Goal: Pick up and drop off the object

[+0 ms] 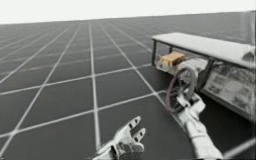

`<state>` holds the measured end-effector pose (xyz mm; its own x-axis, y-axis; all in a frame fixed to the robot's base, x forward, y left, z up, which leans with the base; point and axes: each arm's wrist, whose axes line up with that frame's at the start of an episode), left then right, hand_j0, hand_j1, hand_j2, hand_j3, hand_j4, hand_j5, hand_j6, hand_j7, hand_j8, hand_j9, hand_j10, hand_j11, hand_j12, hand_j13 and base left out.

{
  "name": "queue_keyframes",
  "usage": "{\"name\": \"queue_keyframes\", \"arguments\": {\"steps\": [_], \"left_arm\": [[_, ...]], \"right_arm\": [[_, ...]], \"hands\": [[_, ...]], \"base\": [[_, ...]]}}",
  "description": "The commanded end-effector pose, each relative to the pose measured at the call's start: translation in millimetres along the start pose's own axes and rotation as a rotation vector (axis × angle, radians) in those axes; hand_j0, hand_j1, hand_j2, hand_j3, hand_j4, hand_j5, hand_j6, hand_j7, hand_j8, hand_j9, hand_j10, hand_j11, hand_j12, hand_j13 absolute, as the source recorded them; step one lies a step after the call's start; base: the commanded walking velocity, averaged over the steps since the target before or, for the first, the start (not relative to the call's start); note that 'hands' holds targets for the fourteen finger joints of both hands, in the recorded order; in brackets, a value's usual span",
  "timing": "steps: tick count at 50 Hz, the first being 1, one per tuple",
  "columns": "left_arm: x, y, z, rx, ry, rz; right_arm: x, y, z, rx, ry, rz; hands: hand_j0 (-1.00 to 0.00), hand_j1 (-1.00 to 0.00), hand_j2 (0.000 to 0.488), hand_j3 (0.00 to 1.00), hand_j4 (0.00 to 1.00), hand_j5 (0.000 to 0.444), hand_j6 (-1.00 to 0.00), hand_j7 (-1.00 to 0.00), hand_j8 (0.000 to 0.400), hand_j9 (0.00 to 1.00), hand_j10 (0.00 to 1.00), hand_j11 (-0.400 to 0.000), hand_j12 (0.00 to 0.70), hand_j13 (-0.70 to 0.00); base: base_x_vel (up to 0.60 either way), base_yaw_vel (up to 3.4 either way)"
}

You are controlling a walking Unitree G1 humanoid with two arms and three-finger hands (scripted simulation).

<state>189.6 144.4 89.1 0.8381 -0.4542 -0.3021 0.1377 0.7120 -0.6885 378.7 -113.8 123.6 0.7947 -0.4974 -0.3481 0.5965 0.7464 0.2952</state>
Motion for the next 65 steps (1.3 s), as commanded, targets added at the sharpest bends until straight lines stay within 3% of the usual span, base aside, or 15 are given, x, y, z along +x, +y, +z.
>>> {"name": "queue_keyframes", "arguments": {"steps": [1, 65], "left_arm": [[-2.7, 3.4, -0.6, -0.016, -0.014, -0.005], [-2.7, 3.4, -0.6, -0.016, -0.014, -0.005]], "right_arm": [[-6.3, 11.6, 8.3, 0.001, -0.038, 0.035], [-6.3, 11.6, 8.3, 0.001, -0.038, 0.035]], "hands": [[0.0, 0.0, 0.0, 1.0, 1.0, 0.0, 0.0, 0.0, 0.0, 1.0, 1.0, -0.4, 0.0, -0.7], [0.0, 0.0, 0.0, 1.0, 1.0, 0.0, 0.0, 0.0, 0.0, 1.0, 1.0, -0.4, 0.0, -0.7]], "base": [[0.5, -0.2], [0.55, -0.07]]}}
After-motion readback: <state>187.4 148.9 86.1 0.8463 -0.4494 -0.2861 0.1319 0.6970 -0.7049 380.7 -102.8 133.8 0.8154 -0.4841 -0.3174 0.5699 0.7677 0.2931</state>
